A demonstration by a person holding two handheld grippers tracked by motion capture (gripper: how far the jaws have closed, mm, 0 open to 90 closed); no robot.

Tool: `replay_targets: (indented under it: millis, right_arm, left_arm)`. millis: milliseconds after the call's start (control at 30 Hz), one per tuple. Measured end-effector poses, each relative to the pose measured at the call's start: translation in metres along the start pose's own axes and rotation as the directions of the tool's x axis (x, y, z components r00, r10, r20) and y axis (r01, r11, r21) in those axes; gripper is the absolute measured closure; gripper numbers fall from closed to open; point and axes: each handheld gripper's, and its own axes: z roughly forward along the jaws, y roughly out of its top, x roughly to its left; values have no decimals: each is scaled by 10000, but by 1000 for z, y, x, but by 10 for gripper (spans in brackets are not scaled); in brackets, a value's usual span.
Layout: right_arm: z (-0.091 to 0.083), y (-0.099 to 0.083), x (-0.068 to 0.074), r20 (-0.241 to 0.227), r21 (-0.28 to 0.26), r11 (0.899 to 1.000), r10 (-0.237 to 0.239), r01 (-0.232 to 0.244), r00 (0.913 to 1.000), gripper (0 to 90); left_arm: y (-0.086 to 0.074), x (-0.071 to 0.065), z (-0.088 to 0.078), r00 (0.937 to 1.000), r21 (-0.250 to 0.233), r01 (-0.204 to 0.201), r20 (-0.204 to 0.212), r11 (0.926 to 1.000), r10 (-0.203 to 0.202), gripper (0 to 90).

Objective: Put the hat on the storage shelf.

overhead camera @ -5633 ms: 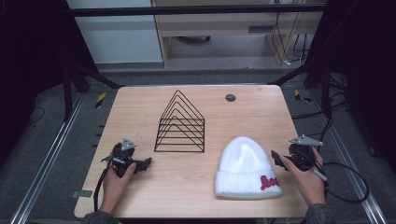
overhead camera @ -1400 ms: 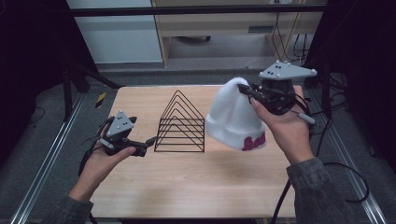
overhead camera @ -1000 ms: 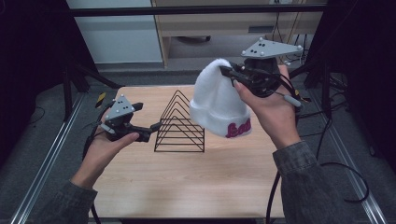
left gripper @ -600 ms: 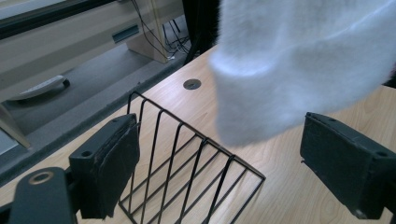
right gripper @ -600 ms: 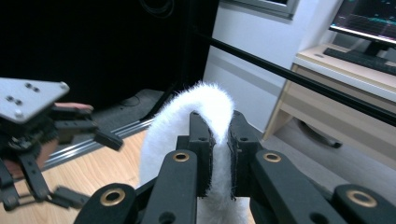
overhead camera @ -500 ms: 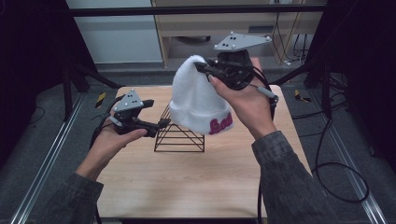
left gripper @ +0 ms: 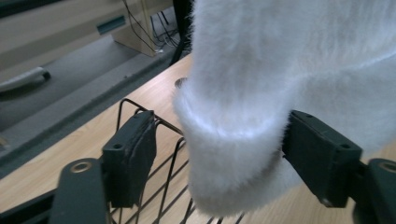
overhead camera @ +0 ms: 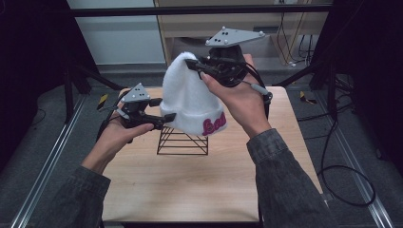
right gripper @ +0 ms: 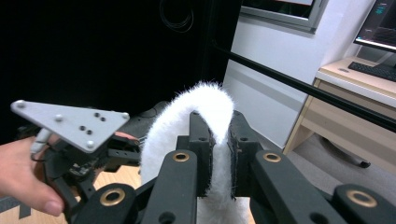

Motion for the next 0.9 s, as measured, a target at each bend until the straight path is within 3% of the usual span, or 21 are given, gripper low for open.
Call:
replay_targets:
  millis: [33, 133, 200, 433, 633, 900]
  right_arm:
    - [1, 0, 0, 3, 19, 10000, -17, 17, 10000, 831]
    - [2, -1, 1, 50, 56, 9997, -245, 245, 9997, 831]
    - [2, -1, 0, 103, 119, 9994, -324, 322, 9994, 830]
    - [8, -10, -20, 539, 491, 9986, -221, 195, 9983, 829]
    - [21, -18, -30, 734, 642, 9979, 59, -106, 9973, 829]
    - [38, -25, -35, 923, 947, 9954, 67, -155, 9957, 828]
  left_arm:
    - [0, 1, 1, 9999, 191, -101, 117, 9998, 98, 365]
    - [-1, 1, 1, 9997, 455, -237, -87, 9987, 242, 635]
    - [1, 2, 0, 9992, 447, -205, -326, 9988, 220, 714]
    - [3, 4, -9, 9901, 346, -200, -1380, 9992, 246, 743]
    - [1, 7, -10, 9848, 513, -160, -1722, 9986, 246, 746]
    - [-3, 14, -11, 9784, 505, 13, -2066, 9987, 92, 751]
